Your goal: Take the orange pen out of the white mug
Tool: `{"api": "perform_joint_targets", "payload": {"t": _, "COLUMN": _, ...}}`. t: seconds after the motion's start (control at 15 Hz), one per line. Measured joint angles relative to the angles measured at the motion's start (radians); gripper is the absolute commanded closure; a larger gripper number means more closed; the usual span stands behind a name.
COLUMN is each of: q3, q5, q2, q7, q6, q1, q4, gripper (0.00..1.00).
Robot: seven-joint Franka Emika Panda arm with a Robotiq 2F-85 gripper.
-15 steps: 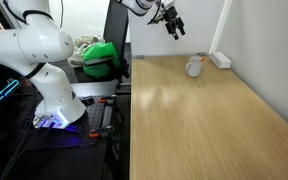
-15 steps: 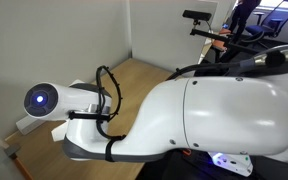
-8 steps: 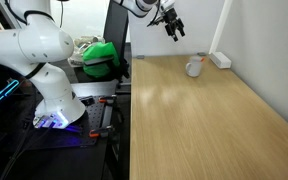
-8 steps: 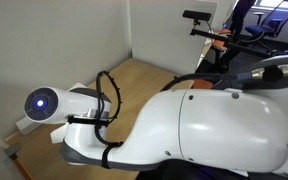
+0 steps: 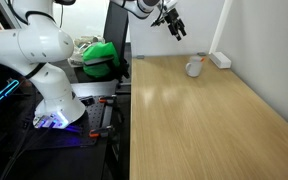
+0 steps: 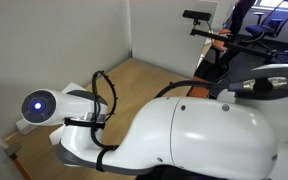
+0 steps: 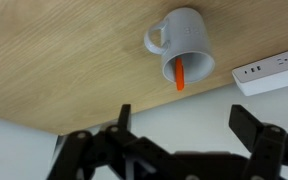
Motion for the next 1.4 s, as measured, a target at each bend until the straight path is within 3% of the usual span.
{"api": "perform_joint_targets", "payload": {"t": 0.8, "q3": 0.078, "q5": 0.176, "q2": -0.031, "q7": -0.256, "q6": 0.017, "q1": -0.175, "q4": 0.099, "gripper": 0.0}}
{"api": "perform_joint_targets", "payload": {"t": 1.4, "q3": 0.093, "q5": 0.231, "q2": -0.115, "q7": -0.258, "q6": -0.01, "q1": -0.243, "q4": 0.19, "gripper": 0.0}}
